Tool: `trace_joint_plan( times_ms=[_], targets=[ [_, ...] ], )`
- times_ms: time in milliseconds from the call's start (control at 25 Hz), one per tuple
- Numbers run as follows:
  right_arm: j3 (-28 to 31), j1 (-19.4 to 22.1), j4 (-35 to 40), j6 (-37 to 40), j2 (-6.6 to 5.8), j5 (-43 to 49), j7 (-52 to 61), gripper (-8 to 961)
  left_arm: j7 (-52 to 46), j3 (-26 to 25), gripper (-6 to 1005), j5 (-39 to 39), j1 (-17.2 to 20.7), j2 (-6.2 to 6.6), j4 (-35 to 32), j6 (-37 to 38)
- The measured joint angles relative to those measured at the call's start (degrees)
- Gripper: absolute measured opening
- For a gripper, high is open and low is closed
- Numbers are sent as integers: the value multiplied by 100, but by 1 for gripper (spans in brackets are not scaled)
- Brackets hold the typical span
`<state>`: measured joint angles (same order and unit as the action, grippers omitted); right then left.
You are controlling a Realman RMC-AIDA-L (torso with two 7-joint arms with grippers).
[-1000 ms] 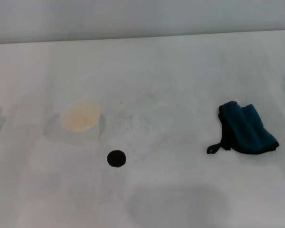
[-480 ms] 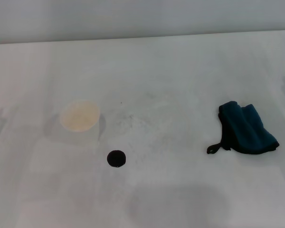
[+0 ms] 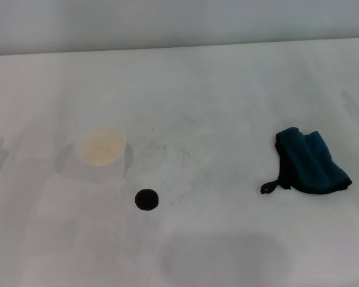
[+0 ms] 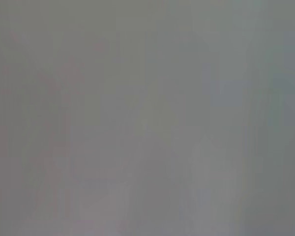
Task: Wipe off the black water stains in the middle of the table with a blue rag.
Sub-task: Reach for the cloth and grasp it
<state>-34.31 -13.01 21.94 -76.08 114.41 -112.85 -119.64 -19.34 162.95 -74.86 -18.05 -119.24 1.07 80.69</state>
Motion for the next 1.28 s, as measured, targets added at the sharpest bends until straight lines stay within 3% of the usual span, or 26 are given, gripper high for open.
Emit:
trace_joint_plan(
  times_ms=[160,200,320,480,600,760,840,880,960,1280],
  targets=[
    [-53,41,1510,284,-86,1461,2812,822,1,0,880,0,21,-3,-2,0],
    [-53,41,1510,284,-86,1461,2812,813,1,0,880,0,27,-3,-2,0],
    [-73,-77,2243,73,-209,2280,4265,787,1,0,879,0,31,-3,-2,0],
    [-225,-356,3390,-269,-359,3996,6339,776,1,0,879,0,50,-3,-2,0],
    [-431,-618,4269,-602,-399,5369,7562,773,11,0,879,3,62,0,-2,-1],
    [-612,-948,5246,-1136,-264,6651,8467,770,115,0,879,6,78,6,-2,-1],
    [-755,-1113,5677,-1415,-149,7137,8819,768,176,0,879,7,85,6,-1,1],
    [-1012,-1254,5985,-1572,-35,7546,9140,768,195,0,879,7,87,6,-2,5],
    [-1206,-1321,6113,-1627,20,7728,9306,766,217,2,880,7,102,7,-2,23],
    [-3678,-1702,6401,-1696,77,8724,10943,760,221,10,880,15,164,21,10,59]
  ],
)
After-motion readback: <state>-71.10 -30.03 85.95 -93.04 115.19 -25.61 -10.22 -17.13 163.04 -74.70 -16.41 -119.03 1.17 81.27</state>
